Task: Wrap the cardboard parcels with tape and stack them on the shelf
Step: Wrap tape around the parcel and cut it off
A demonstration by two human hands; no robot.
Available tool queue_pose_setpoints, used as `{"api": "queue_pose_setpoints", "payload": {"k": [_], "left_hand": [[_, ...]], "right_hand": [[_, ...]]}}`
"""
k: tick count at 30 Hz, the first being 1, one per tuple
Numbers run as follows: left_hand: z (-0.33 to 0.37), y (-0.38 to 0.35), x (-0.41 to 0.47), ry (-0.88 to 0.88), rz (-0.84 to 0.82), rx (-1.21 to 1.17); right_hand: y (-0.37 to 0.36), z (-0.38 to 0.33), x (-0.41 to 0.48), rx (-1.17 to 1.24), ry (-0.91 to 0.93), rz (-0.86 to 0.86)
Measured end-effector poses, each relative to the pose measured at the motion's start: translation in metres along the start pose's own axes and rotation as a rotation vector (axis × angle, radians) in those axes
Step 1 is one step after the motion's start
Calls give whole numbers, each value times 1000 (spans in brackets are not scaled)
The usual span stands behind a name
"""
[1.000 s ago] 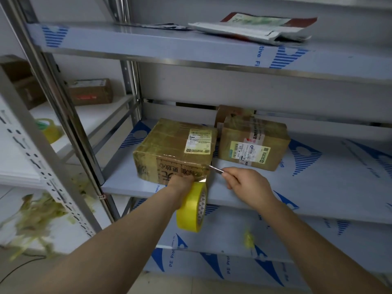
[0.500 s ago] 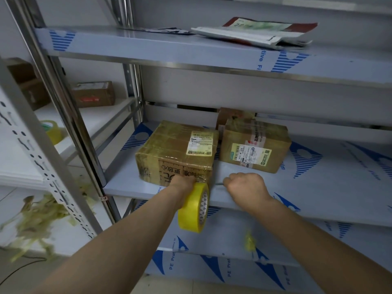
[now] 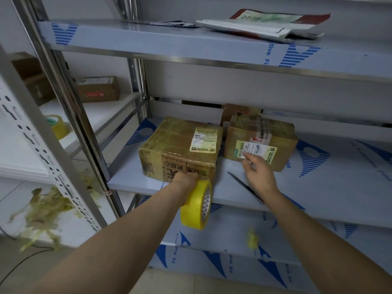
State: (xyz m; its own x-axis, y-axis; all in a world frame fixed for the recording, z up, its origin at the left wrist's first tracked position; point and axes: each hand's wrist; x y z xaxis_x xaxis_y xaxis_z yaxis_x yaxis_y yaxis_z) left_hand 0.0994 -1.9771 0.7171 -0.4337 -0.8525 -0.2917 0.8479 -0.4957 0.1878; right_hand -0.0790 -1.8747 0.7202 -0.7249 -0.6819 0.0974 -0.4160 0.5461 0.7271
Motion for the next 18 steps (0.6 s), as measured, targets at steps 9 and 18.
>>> {"api": "queue_pose_setpoints", "payload": {"k": [9,18], "left_hand": [[-1,2,5,-59,11,82],[-3,21,2,-147,-42,433]], "right_hand": [[-44,-66,9,-566,562,-367],[-47,-61,12,-573,579,-373]]}}
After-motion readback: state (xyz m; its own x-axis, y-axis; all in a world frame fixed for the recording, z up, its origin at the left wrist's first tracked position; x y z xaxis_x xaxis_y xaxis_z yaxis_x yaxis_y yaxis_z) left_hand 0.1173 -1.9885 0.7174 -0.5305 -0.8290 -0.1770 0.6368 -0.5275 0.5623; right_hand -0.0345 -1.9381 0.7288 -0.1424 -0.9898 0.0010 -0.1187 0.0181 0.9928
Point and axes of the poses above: each hand's wrist, its own x-axis towards the middle knuckle, its own y-axis out of the back of the hand, z = x × y, and after that the axes turned 10 degrees about -y, right-handed
